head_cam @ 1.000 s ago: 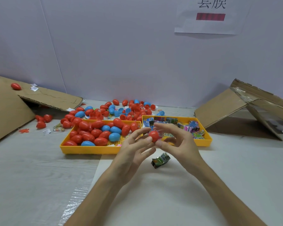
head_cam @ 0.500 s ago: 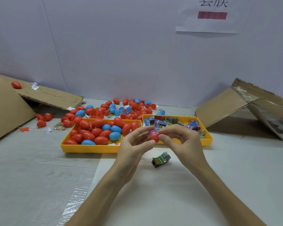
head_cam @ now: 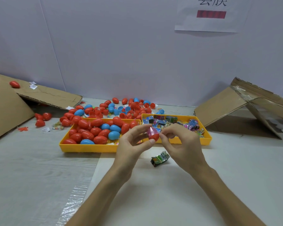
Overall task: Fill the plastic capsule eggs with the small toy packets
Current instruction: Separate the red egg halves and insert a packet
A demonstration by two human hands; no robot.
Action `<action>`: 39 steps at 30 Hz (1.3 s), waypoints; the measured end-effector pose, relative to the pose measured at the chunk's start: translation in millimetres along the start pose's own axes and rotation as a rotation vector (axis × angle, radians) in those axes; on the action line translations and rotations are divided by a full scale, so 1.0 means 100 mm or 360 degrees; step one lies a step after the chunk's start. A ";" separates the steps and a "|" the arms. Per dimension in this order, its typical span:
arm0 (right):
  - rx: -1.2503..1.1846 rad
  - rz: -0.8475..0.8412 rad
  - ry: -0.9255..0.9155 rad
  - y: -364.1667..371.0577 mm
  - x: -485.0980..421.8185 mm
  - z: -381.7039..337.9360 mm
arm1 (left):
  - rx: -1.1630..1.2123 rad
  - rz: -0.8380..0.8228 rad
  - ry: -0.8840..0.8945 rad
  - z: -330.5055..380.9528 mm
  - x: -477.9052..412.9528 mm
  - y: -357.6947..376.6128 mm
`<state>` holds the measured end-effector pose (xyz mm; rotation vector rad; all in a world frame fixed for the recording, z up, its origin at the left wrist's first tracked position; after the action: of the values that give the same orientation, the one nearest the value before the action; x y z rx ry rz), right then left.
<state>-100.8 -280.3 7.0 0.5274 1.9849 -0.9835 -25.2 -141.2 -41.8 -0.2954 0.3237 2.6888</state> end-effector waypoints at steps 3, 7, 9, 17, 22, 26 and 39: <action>0.0024 -0.0037 0.0003 0.03 0.00 0.00 | 0.0005 -0.0012 0.0005 0.01 0.01 0.01; 0.0019 -0.0054 0.0036 0.06 0.01 0.00 | 0.0009 -0.0029 0.0002 0.03 0.02 0.04; 0.0019 -0.0057 0.0048 0.07 0.02 0.00 | 0.0017 -0.0036 0.0003 0.03 0.02 0.05; 0.0049 -0.0046 0.0043 0.09 0.03 -0.02 | 0.0008 -0.0032 0.0040 0.07 0.04 0.07; 0.0049 -0.0058 0.0033 0.10 0.03 -0.04 | -0.0007 -0.0006 0.0032 0.06 0.04 0.06; 0.0053 -0.0060 0.0026 0.10 0.03 -0.06 | -0.0012 0.0010 0.0032 0.06 0.04 0.06; -0.1052 -0.0212 0.0880 0.33 0.11 0.18 | -0.0374 0.0073 0.0314 0.14 0.04 0.03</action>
<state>-75.9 -274.1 -22.7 0.3069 2.6938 -0.2023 -32.8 -138.6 -28.9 -0.6324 0.0700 2.7499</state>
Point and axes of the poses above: each hand's wrist, its own x-axis away from the middle knuckle, its own y-axis out of the palm, z = x × y, the point moved 8 cm from there along -x, towards the middle knuckle, and after that the axes turned 1 degree about z, right-handed, at the moved point
